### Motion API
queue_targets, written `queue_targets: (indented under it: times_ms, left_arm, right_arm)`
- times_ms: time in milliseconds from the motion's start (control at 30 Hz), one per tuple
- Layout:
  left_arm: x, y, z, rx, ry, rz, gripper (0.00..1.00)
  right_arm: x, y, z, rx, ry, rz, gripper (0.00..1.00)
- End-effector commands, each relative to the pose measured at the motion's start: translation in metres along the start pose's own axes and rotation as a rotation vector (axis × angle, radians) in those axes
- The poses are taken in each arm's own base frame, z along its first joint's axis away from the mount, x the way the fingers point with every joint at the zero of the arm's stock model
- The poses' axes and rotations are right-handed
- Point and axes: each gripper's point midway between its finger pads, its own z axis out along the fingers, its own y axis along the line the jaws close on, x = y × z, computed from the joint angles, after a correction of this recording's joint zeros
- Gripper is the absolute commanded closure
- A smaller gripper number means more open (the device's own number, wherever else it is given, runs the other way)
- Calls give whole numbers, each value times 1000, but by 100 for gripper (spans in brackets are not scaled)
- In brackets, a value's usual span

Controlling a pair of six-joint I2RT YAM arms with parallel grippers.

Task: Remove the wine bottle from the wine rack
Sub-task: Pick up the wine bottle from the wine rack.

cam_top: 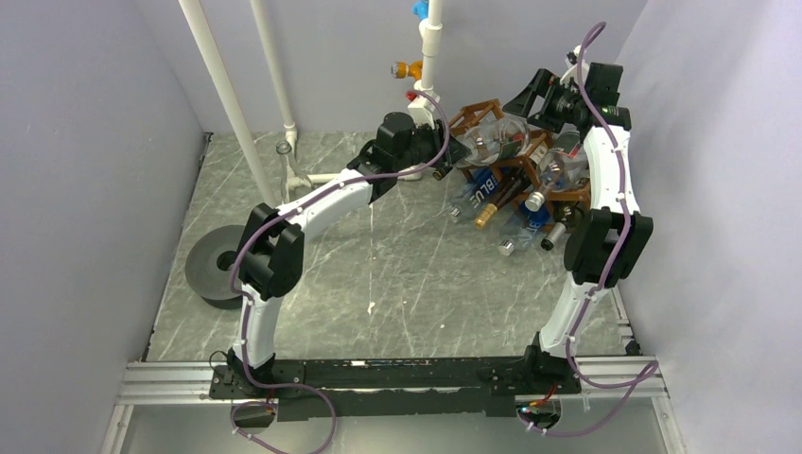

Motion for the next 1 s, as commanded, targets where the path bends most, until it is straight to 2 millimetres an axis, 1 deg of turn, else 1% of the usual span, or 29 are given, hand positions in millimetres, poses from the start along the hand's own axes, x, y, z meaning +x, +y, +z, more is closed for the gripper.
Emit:
queue_targets:
  times_ms: [0,167,433,633,800,967]
  left_arm:
    - [-61,-59,-24,151,-137,67,100]
    - [-63,-60,-24,154,-140,68,100]
    - [-60,-58,-23,155,-136,65,100]
    - [-60,-59,-23,158,-136,67,100]
    - [-62,-61,-24,166,-140,67,100]
    - [-70,-66,-25,190,-151,44,100]
  right_arm:
    - [7,13,1,-55,26,24,2]
    - [12,-1,6,0,38,31,0]
    - [23,-2,12,-9,77,44,0]
    - [26,14,10,-100,95,53,0]
    - [24,36,3,-206,106,37,0]
    - [23,55,-5,-313,118,-23,0]
